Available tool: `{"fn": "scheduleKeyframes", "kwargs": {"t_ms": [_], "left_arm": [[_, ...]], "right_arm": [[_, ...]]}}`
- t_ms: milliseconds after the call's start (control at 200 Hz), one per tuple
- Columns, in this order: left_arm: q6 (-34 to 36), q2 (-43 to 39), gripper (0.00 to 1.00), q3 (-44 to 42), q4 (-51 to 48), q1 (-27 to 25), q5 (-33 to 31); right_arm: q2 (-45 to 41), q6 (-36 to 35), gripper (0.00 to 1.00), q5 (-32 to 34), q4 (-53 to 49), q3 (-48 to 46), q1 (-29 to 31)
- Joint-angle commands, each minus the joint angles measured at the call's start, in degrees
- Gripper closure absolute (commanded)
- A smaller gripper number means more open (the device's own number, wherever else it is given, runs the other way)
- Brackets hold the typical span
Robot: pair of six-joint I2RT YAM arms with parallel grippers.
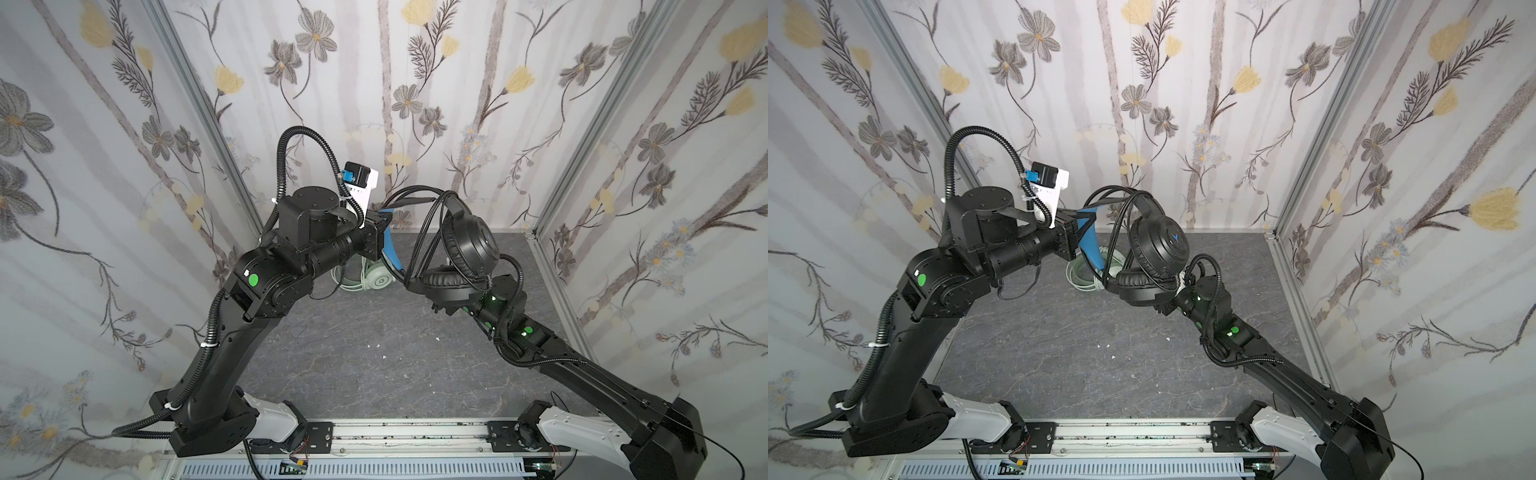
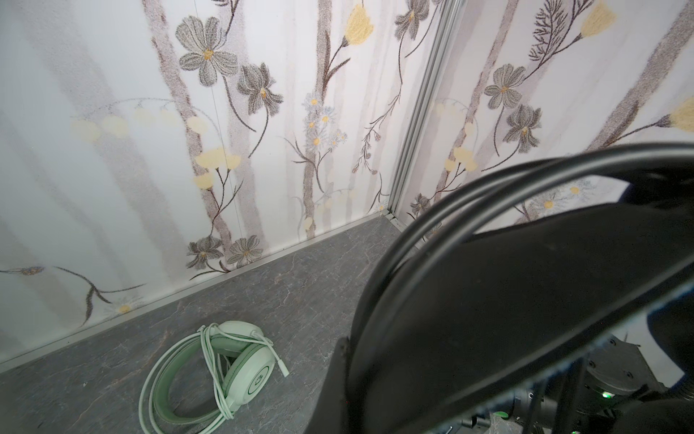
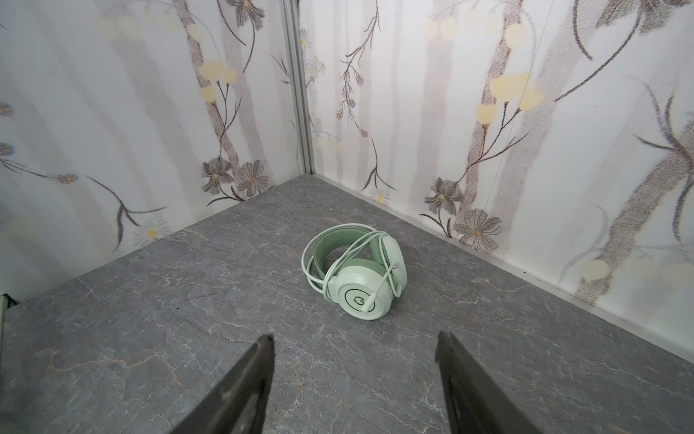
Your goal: Wrap the headphones
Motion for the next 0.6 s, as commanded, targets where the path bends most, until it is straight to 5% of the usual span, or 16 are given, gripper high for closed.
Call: {"fn": "scheduleKeyframes", "kwargs": {"t_ms": [0,595], "left_arm": [[-2.55,-0.11,1.0,0.82,4.82,0.19,-0.09],[-3.34,-0.4,1.0,0.73,4.89,0.18,-0.52]], "right_arm": [[0.0,2.39,0.3,-2.51,3.27,-1.03,0.04],[0.3,6.16,0.25,-6.62,5.76,-7.11,0.02]]}}
